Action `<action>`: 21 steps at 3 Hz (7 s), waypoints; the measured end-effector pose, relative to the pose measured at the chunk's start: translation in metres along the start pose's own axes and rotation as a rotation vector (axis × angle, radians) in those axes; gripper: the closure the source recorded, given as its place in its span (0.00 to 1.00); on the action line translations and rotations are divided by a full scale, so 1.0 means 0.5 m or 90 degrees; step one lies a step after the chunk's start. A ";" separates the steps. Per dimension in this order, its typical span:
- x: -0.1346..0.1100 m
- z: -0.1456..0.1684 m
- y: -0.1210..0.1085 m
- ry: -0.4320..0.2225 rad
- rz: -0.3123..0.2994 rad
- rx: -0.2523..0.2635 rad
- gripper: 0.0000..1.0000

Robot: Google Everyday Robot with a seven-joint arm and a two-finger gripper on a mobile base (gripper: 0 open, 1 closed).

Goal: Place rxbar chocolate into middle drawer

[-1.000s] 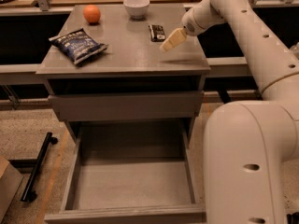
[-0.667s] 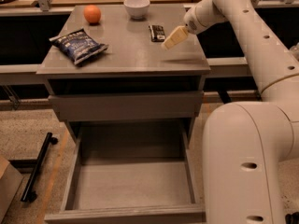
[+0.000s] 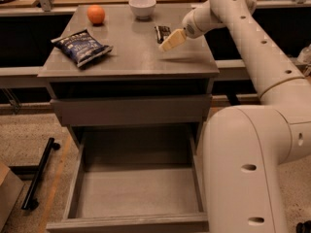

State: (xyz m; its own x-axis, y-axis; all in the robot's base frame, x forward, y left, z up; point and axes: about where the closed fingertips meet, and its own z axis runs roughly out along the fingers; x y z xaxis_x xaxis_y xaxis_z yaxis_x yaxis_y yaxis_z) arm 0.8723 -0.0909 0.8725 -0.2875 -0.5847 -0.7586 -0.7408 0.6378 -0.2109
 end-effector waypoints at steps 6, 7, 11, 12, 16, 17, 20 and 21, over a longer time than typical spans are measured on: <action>-0.054 0.177 0.022 -0.155 0.172 -0.079 0.49; -0.042 0.174 0.004 -0.140 0.164 -0.055 0.72; -0.020 -0.107 0.009 -0.025 0.062 -0.067 1.00; -0.029 -0.289 -0.020 -0.080 0.053 -0.026 1.00; 0.046 -0.364 0.070 -0.054 0.056 -0.076 1.00; 0.101 -0.379 0.181 -0.036 0.058 -0.127 1.00; 0.220 -0.337 0.488 -0.040 0.077 -0.199 1.00; 0.280 -0.304 0.556 -0.002 0.084 -0.236 1.00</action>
Offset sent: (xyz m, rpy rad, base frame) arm 0.0658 0.0627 0.0026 0.4017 0.0424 0.0806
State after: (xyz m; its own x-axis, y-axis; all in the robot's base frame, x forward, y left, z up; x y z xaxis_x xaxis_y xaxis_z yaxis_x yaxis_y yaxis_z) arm 0.5338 -0.0716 0.8014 -0.3940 -0.5079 -0.7661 -0.8667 0.4827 0.1257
